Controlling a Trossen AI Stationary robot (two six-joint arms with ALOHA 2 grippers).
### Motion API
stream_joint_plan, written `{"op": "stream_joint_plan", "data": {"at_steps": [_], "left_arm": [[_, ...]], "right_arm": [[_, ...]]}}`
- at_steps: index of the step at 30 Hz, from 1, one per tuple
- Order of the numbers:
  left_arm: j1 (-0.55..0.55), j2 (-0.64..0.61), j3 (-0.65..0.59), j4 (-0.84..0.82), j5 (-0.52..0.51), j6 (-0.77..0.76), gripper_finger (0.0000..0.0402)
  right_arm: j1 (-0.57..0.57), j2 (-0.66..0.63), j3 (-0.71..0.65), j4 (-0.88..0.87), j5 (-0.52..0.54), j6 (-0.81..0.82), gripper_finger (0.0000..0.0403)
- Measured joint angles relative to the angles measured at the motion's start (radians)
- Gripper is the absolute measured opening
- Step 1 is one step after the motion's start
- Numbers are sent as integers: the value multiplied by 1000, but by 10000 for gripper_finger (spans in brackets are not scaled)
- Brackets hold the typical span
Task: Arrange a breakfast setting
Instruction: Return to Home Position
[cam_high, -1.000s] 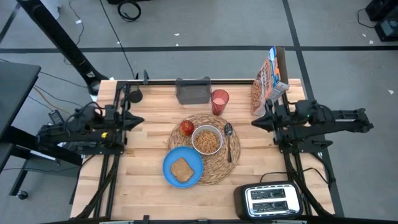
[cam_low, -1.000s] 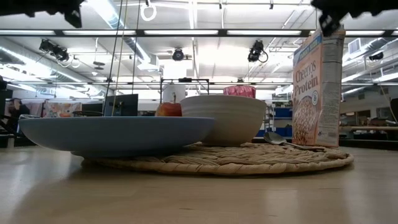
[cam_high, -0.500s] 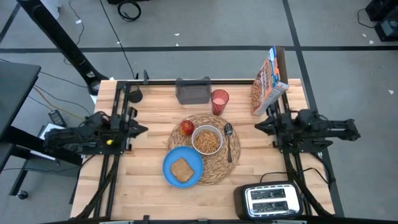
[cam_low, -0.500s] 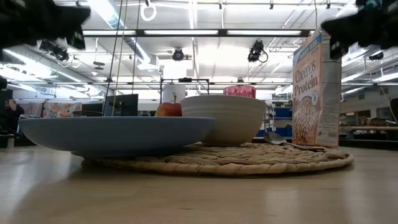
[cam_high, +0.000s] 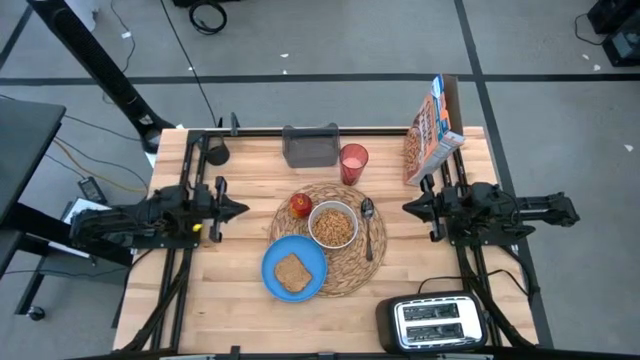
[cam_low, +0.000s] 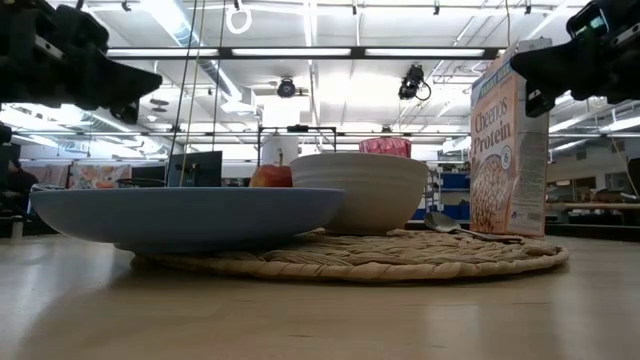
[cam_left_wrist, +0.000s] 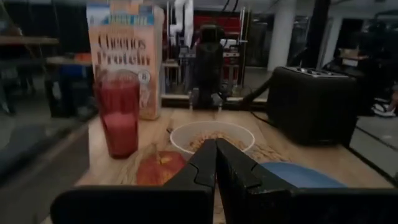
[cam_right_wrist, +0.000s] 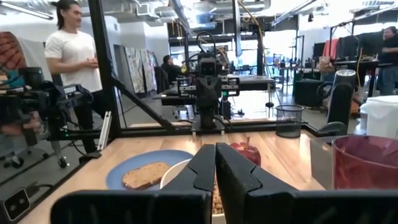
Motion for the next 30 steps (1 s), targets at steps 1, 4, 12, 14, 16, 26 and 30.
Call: {"op": "stream_joint_plan", "data": {"at_steps": [1,4,12,14,16,26,30], "left_arm": [[0,1,1,-14,-6,-17,16],[-12,18,1,-25,-35,-24,16],[-125,55,1,-31,-81,9,6],[-150,53,1,-32,-93,18,8],[-161,53,0,-32,-102,31,11],[-165,53,-1,-15,-111,65,13],[-164,53,-1,-9,-116,64,13]], "right_arm": [[0,0,0,-4,1,2,23],[0,0,0,-5,19,37,22],[0,1,0,-56,115,39,24],[0,0,0,-70,113,37,24],[0,1,0,-101,108,34,25],[0,81,1,-120,29,68,25],[0,86,1,-117,24,87,25]]}}
